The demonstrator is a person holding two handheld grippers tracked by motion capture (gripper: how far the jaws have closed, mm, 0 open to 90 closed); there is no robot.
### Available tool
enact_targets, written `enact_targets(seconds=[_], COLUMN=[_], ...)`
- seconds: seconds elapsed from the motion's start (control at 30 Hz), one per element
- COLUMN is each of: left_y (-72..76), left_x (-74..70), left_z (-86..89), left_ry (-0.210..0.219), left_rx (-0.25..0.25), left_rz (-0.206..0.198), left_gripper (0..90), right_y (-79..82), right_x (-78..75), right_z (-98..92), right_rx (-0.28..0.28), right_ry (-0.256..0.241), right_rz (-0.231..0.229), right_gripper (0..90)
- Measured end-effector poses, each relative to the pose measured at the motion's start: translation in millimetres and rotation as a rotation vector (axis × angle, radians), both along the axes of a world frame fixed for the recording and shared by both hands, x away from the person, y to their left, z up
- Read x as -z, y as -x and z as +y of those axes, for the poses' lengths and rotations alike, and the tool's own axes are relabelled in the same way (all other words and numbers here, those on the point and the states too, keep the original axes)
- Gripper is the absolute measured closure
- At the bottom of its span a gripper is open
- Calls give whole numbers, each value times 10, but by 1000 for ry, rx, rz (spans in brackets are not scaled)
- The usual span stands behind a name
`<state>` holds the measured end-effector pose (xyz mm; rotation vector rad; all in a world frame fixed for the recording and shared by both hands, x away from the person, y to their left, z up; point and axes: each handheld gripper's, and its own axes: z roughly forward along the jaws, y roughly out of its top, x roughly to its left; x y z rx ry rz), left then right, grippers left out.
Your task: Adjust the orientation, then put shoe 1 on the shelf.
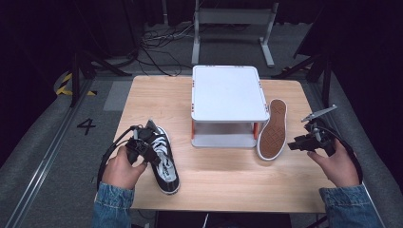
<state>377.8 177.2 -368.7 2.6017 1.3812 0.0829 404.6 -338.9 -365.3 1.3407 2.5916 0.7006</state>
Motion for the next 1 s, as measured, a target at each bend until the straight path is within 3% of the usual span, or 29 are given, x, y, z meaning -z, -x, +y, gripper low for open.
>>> enact_targets(seconds=[0.13, 0.17, 0.23, 0.33, 0.37, 0.4, 0.5, 0.53, 0.57, 0.6, 0.67, 0.7, 0.9, 1.0], left_y=[72, 61, 13, -104, -133, -181, -275, -288, -281, -284, -362, -376, -381, -403], left_x=[21, 49, 85, 124, 149, 179, 275, 285, 286, 276, 225, 219, 152, 84], left_z=[-173, -196, -227, -266, -272, -279, -287, -286, -284, -269, -191, -162, -141, -103], left_ry=[-160, -177, -176, -130, -125, -126, -119, -123, -146, -138, -64, -37, -34, 3], left_rx=[174, 192, 210, 243, 245, 247, 258, 262, 259, 243, 139, 126, 109, 101], left_rz=[-118, -122, -124, -126, -117, -83, -56, -54, -65, -63, 7, 18, 7, 19], left_gripper=[433, 427, 433, 436, 432, 434, 437, 466, 564, 697, 745, 753, 772, 783], right_y=[11, 18, 33, 56, 69, 79, 118, 131, 148, 159, 173, 171, 158, 152], right_x=[12, 14, 15, 25, 37, 41, 51, 46, 38, 31, 30, 35, 56, 48], right_z=[-23, -21, -14, -16, -28, -34, -78, -98, -118, -130, -164, -179, -175, -170], right_rx=[9, 9, 7, 4, 4, 10, 23, 24, 31, 36, 41, 46, 46, 41], right_ry=[-1, 0, 2, 4, 8, 8, 10, 11, 9, 7, 5, 6, 7, 7], right_rz=[1, 1, 1, 0, -1, 6, 7, 5, 2, 2, -4, -4, 1, -4], right_gripper=[547, 547, 543, 541, 539, 538, 536, 535, 535, 534, 533, 532, 528, 526])
